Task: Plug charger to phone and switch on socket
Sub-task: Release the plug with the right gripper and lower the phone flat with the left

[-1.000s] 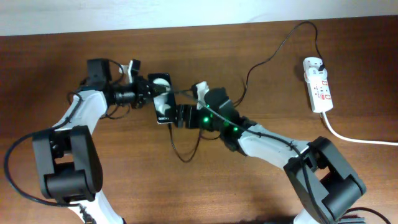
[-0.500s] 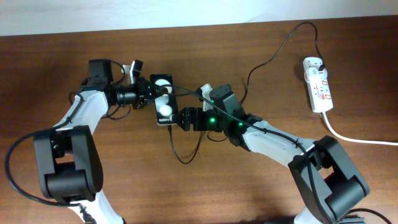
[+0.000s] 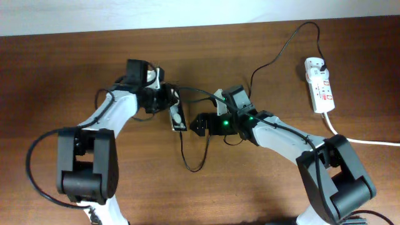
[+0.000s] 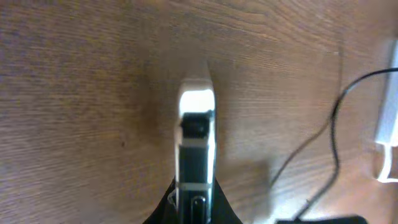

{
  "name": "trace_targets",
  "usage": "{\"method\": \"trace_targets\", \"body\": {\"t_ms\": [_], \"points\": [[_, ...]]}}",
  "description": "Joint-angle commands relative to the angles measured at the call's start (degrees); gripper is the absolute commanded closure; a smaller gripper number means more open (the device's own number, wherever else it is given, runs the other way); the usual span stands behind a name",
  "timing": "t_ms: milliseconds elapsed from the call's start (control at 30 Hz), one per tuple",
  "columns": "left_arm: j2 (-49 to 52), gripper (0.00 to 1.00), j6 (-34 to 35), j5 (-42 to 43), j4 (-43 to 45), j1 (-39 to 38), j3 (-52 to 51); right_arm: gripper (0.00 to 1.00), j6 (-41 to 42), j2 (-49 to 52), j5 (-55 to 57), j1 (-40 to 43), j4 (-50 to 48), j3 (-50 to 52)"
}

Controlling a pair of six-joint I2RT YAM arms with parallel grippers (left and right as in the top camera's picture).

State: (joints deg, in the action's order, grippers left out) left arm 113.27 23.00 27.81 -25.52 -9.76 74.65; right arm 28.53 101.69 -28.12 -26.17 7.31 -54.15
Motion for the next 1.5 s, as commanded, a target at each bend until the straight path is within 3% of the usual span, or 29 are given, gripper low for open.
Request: {"method": "trace_targets", "body": {"t_ms": [0, 133, 267, 433, 633, 700, 800, 1000, 1233, 1467], "points": [[-0.07, 1.00, 1.84, -7.19, 0.63, -2.99, 0.07, 0.01, -0.70, -5.25, 0.15, 2.56, 3.21, -0.07], [-0.07, 0.98, 1.84, -7.26, 1.44, -4.63, 0.07, 0.01, -1.36, -9.51, 1.03, 7.67, 12.13, -0.07], [-0.07, 0.95, 1.84, -7.26, 1.42, -4.74, 0.07, 0.01, -1.33, -9.49, 15.89, 12.46, 23.89, -0.07], [-0.07, 0.90, 1.81, -7.37, 1.44, -5.38, 0.07, 0.01, -1.33, -9.46, 21.14, 13.07, 26.82, -0.04], [-0.07, 0.76, 1.81, -8.79, 1.44, -5.53, 0.07, 0.01, -1.31, -9.46, 21.11, 13.07, 26.73, -0.04], [-0.07, 0.63, 1.79, -8.79, 1.42, -5.53, 0.07, 0.01, -1.31, -9.46, 21.14, 13.07, 26.73, -0.04], [-0.07, 0.51, 1.79, -8.79, 1.42, -5.53, 0.07, 0.01, -1.31, -9.46, 21.14, 13.07, 26.32, -0.04], [-0.07, 0.43, 1.79, -8.79, 1.25, -5.53, 0.07, 0.01, -1.31, -9.46, 21.14, 13.07, 26.32, -0.04], [-0.07, 0.12, 1.79, -8.81, 1.22, -5.53, 0.07, 0.01, -1.31, -9.46, 21.11, 13.07, 26.36, -0.04], [-0.07, 0.05, 1.79, -8.79, 1.25, -5.53, 0.07, 0.01, -1.31, -9.46, 21.11, 13.07, 26.34, -0.04]]}}
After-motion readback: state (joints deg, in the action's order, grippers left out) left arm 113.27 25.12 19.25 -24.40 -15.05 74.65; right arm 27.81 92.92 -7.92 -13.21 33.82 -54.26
